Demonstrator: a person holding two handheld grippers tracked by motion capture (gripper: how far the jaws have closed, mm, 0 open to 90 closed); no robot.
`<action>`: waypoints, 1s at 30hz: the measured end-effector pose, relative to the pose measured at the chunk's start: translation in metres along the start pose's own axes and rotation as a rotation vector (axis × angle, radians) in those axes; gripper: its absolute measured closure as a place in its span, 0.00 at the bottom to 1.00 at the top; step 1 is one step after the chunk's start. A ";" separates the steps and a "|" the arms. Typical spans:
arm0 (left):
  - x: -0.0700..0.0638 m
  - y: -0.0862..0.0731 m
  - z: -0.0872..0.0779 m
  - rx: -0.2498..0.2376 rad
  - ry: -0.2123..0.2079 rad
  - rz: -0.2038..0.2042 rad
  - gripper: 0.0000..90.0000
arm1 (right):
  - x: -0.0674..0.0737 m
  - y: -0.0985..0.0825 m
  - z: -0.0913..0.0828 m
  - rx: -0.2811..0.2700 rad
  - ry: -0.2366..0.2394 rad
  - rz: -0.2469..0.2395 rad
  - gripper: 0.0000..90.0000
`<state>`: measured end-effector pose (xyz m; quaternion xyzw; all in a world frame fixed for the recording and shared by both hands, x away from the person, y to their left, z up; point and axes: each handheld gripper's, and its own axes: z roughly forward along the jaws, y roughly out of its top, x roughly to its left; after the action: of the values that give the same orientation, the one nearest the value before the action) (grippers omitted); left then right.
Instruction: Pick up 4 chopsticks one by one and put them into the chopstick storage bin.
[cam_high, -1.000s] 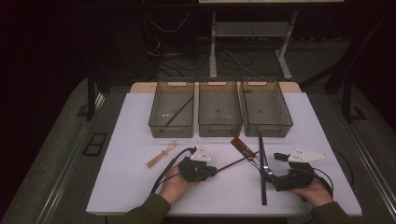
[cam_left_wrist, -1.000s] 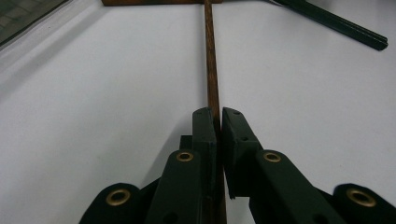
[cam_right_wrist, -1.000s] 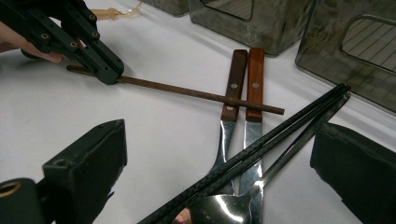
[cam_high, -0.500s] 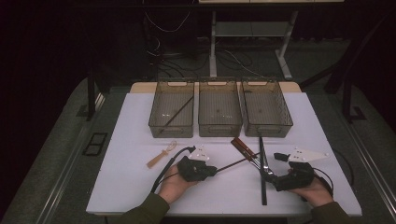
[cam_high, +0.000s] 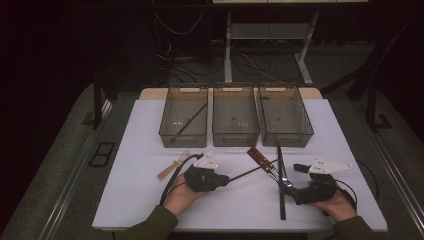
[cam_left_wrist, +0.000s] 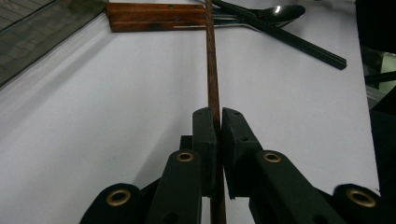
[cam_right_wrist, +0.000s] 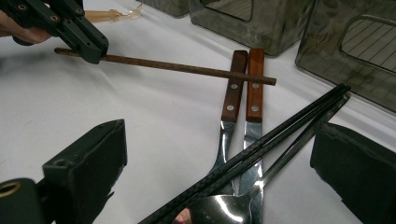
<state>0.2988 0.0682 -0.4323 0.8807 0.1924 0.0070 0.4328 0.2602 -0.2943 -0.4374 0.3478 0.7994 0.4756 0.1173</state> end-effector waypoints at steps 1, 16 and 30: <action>0.000 0.000 -0.001 -0.001 0.001 0.003 0.93 | 0.000 0.000 0.000 0.000 0.000 0.002 0.04; 0.004 0.002 -0.018 0.003 -0.016 0.031 0.93 | 0.000 0.000 -0.001 0.000 -0.002 0.008 0.04; 0.014 0.001 -0.032 -0.018 0.008 0.006 0.93 | -0.001 0.001 -0.002 -0.012 -0.004 0.003 0.04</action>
<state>0.3059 0.0970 -0.4135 0.8774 0.1913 0.0137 0.4397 0.2601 -0.2960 -0.4355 0.3493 0.7957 0.4799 0.1205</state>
